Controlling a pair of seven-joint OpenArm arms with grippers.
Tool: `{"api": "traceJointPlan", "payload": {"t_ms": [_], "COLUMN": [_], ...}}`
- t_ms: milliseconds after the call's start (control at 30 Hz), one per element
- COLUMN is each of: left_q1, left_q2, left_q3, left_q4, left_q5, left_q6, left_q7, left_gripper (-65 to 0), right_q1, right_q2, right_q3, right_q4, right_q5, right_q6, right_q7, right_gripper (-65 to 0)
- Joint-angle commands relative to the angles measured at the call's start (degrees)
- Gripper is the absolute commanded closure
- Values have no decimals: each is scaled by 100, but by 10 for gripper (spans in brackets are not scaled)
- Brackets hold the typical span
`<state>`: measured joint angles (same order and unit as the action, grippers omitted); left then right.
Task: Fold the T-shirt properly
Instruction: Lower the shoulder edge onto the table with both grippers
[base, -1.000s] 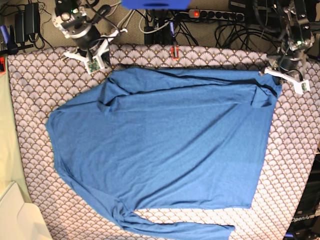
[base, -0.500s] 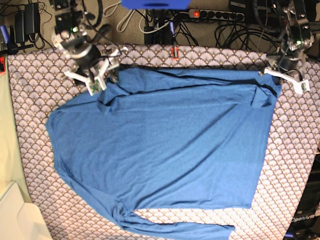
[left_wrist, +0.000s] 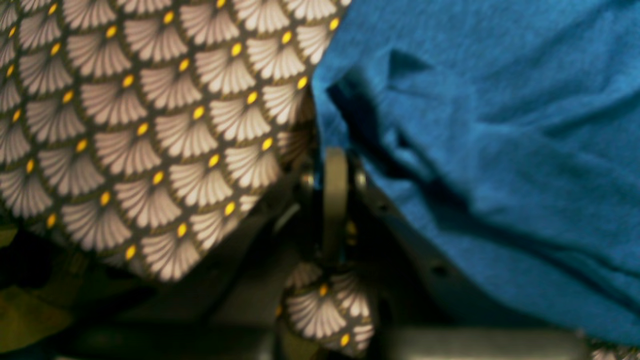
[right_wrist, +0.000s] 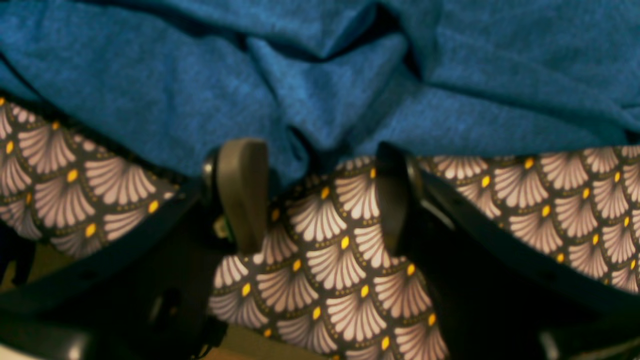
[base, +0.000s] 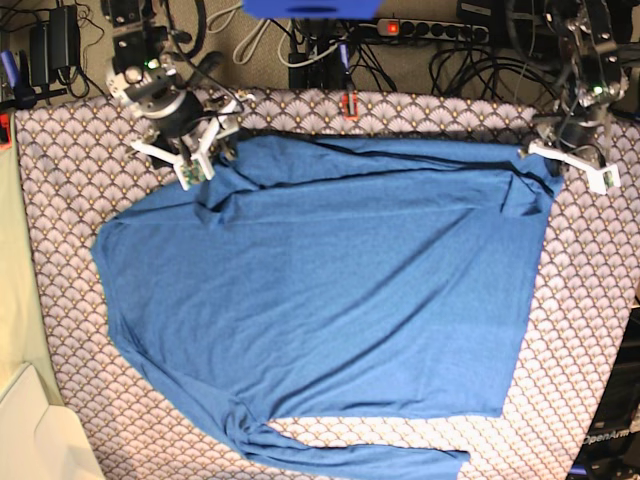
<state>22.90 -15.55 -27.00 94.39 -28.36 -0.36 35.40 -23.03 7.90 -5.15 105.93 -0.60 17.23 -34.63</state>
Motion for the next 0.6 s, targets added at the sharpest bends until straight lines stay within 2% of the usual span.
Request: {"api": "traceJointPlan", "payload": {"t_ms": [0,233,300,433,533,567], "left_q1": [-26,-105,-105,-96,-96,-87], "left_q2": [-84,-84,-84,-84,-76,-76], "left_q3": [-20,-20,-20,-12,-12,-12], "left_q4": [78,78,78,78,78,78], "left_q5": [-8,-8,-8,-8,-8,-8], "left_q6": [5,5,5,5,5,5], "left_q7": [-116,-107,-107,-107,-107,-107], "left_gripper": [-4,-4,-4,-4,-4,-4], "right_q1": [65,171,197,285,294,285], "right_q2": [14,-100,-100,-91,-82,-82], "right_q3": [0,-8,-8,-175,-211,-211], "right_q4": [22,-303,-373,-575,-646,-646], "right_q5": [47,47,56,56,56,56], "right_q6": [48,57,66,66,66,66], "right_q7": [127,136,136,136,136,136], "right_gripper": [-348,-346,-319,-182,-31,0]}}
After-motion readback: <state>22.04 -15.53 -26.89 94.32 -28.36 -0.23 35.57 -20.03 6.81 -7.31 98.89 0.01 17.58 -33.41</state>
